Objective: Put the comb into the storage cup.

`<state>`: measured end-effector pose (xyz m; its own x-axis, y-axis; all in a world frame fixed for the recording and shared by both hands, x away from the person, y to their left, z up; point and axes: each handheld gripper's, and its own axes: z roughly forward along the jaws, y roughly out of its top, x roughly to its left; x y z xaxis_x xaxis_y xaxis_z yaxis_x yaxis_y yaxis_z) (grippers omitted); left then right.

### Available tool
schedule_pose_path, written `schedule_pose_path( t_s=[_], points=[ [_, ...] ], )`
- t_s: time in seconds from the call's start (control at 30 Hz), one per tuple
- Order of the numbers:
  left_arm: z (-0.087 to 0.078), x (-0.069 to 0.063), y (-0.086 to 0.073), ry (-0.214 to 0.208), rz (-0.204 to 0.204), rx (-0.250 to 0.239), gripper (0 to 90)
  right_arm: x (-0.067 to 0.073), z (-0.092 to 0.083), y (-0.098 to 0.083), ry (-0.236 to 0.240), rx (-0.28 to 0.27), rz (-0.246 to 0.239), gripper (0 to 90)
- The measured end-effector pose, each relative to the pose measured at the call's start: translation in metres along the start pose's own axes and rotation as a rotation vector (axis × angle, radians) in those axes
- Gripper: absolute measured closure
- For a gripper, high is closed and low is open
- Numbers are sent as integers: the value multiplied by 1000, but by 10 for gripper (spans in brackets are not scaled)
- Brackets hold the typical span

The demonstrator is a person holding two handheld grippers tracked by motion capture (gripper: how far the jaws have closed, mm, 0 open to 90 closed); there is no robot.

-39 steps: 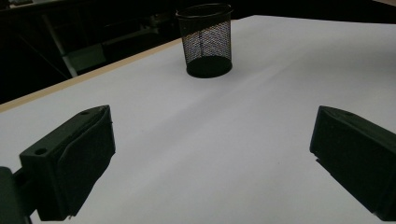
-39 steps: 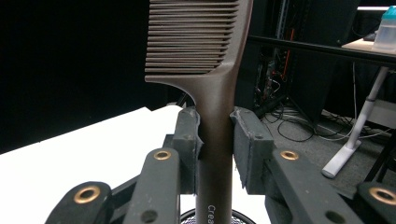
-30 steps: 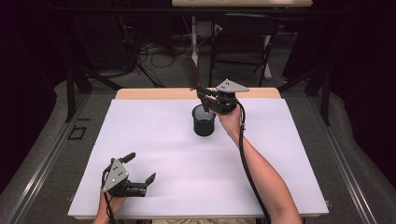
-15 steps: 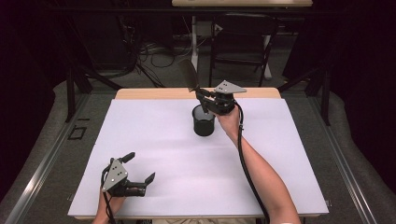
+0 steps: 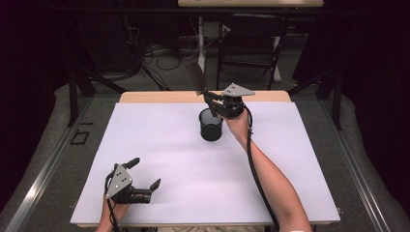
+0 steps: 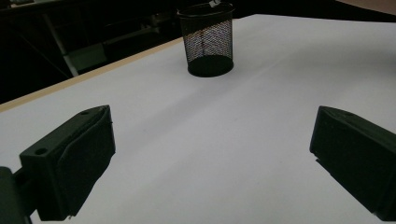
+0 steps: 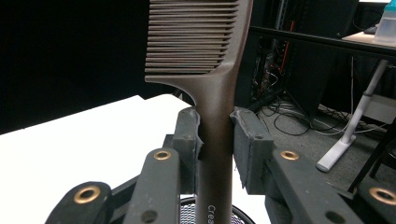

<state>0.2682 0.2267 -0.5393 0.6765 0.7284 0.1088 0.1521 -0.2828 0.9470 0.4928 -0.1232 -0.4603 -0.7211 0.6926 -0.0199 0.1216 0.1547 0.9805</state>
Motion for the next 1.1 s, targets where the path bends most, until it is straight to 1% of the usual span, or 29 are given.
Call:
schedule_pose_path(
  t_s=[1.1],
  points=[
    [0, 1, 0, -1, 0, 2, 3, -2, 9, -14, 2, 24, 13, 728]
  ],
)
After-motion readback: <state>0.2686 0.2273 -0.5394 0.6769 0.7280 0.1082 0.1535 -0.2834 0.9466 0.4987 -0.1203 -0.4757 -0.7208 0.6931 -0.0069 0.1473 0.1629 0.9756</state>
